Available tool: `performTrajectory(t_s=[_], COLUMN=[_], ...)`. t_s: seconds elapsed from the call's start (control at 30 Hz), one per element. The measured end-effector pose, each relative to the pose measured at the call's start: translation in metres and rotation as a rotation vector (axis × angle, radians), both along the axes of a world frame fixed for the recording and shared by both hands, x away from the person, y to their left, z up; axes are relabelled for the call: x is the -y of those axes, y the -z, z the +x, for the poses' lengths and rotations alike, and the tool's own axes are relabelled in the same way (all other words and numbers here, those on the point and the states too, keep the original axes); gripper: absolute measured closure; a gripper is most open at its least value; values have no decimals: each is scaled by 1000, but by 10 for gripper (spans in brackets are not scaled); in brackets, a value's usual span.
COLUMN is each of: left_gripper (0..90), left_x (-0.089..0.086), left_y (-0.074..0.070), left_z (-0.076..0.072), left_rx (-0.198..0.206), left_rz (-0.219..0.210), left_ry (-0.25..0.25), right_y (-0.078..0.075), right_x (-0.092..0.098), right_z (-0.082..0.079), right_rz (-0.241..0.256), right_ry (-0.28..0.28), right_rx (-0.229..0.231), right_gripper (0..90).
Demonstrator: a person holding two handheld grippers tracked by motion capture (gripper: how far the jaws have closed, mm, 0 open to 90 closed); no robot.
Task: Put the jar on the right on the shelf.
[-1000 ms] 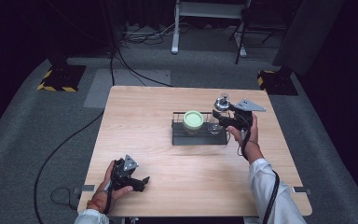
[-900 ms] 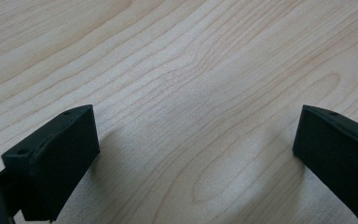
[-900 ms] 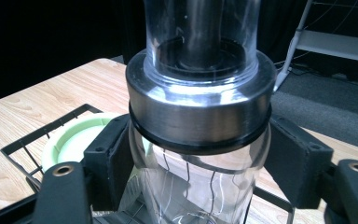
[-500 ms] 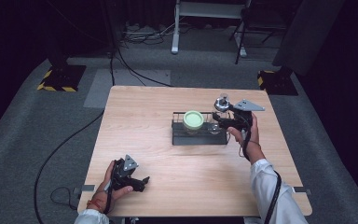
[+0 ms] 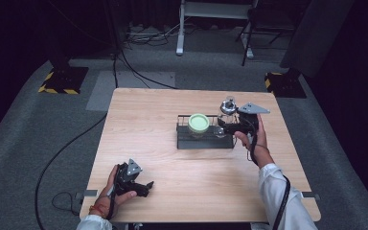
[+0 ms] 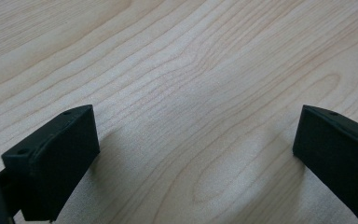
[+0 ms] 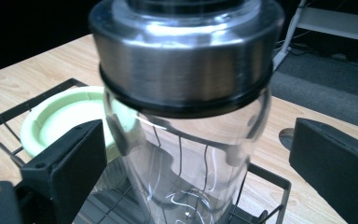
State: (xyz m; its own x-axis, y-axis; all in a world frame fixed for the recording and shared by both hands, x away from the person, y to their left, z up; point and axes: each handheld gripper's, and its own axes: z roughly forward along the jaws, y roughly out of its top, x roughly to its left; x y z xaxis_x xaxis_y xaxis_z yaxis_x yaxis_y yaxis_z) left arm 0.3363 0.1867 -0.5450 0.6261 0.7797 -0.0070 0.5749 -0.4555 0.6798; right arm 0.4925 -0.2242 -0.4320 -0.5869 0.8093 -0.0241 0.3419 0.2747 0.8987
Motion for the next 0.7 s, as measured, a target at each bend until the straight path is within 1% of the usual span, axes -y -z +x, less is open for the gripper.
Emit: performTrajectory(t_s=[0.07, 0.2, 0.27, 0.3, 0.53, 0.57, 0.67, 0.7], left_gripper=[1, 1, 1, 1, 1, 1, 1, 1], left_x=[0, 0, 0, 0, 0, 0, 0, 0], left_y=[0, 0, 0, 0, 0, 0, 0, 0], left_z=[0, 0, 0, 0, 0, 0, 0, 0], left_rx=[0, 0, 0, 0, 0, 0, 0, 0], left_rz=[0, 0, 0, 0, 0, 0, 0, 0], left_ry=[0, 0, 0, 0, 0, 0, 0, 0], right_y=[-1, -3, -2, -3, -7, -9, -11, -14], right_x=[0, 0, -2, -2, -2, -1, 0, 0], right_z=[0, -1, -3, -3, -6, -7, -8, -11], right_rz=[-18, -28, -73, -86, -104, -113, -112, -127], right_ry=[-3, 1, -5, -8, -11, -7, -13, -15], right_rx=[1, 6, 10, 13, 15, 15, 17, 21], right_gripper=[41, 42, 49, 49, 49, 49, 49, 49])
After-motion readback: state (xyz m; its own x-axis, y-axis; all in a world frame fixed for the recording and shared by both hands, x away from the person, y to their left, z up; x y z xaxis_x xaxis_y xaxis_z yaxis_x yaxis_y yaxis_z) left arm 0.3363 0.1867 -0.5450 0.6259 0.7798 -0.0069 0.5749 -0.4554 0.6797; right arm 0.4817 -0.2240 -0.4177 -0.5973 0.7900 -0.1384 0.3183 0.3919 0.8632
